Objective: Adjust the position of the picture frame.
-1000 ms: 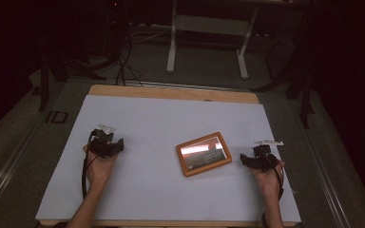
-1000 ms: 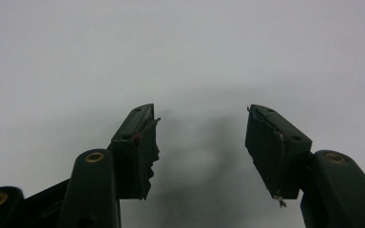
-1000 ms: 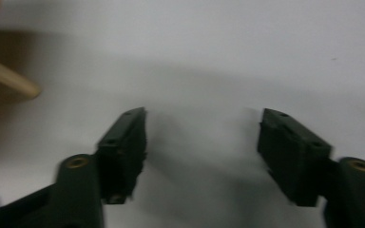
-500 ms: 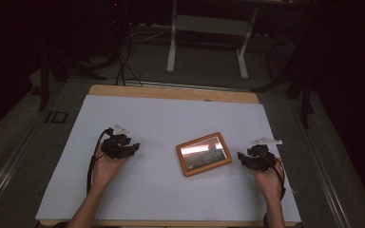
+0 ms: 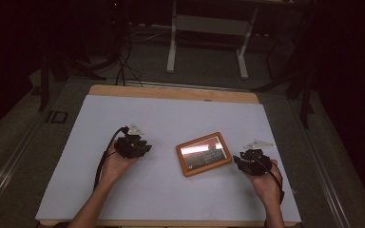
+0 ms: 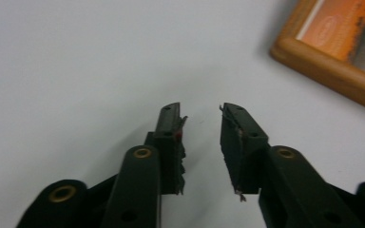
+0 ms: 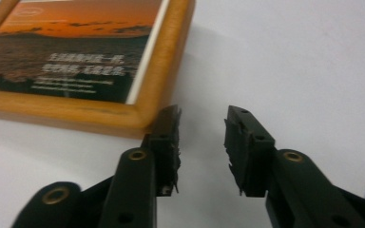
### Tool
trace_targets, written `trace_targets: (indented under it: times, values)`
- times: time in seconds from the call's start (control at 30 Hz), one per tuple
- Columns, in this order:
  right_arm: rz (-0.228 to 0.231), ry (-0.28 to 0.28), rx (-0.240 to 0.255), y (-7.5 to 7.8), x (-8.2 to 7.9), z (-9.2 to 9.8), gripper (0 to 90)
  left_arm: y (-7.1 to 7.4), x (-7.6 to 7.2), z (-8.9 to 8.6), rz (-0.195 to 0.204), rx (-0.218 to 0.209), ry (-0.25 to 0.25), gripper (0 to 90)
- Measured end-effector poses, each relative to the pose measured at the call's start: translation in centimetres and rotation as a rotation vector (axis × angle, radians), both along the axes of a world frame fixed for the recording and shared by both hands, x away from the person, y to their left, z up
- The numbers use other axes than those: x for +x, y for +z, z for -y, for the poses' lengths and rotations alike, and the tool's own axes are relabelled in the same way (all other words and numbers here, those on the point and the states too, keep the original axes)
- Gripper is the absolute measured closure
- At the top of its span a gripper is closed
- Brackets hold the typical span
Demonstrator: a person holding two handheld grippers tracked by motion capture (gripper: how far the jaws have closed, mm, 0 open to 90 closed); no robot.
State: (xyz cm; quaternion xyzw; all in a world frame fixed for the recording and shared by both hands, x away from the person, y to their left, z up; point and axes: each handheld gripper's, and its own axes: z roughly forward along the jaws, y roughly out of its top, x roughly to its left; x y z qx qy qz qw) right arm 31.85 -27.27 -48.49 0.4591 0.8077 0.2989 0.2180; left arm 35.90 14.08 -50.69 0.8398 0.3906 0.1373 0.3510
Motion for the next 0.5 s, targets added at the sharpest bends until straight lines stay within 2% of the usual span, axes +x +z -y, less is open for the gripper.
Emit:
trace_targets:
  times: [0.17,0.27,0.33,0.5]
  values:
    - [-0.006,0.034,0.022,0.3,-0.4,-0.5,74.7,-0.4,0.4,1.1,-0.012,0.002,-0.037,78.3]
    - [0.010,0.045,0.037,0.5,-0.8,-0.9,83.5,-0.7,1.2,2.4,-0.031,-0.003,-0.073,88.2]
    - [0.016,0.051,0.029,0.7,-1.1,-1.2,89.2,-0.6,1.6,2.9,-0.037,-0.014,-0.089,89.5]
    - [0.009,0.091,0.020,1.0,-1.5,-1.7,89.7,-0.2,2.4,4.1,-0.030,-0.025,-0.107,89.8]
